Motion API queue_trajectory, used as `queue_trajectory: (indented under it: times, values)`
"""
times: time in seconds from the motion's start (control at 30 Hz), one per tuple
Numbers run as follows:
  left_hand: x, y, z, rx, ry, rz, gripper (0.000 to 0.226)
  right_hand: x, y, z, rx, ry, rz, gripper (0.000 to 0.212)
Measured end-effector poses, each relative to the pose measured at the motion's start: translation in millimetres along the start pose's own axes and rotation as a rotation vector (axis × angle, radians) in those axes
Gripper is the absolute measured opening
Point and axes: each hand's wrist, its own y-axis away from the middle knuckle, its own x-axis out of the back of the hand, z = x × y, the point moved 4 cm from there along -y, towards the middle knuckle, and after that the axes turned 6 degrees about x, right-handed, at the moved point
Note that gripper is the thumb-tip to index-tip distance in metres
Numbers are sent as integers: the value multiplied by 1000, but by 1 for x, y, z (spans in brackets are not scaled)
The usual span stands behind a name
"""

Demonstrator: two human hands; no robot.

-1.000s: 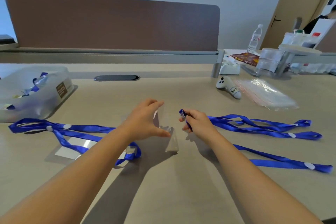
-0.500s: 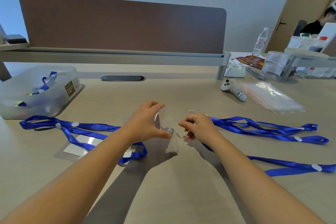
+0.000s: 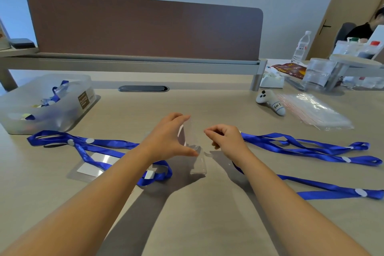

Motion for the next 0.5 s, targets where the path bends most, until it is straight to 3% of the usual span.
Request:
queue_trajectory:
  times: [0.27,0.5]
  values:
    - [0,1,-2,-32,95,12,92,-9,1,-6,-61,-282,-83,11]
    - [4,-1,-10,-30,203,76,88,-10,1,-9,-64,-439,-81,20]
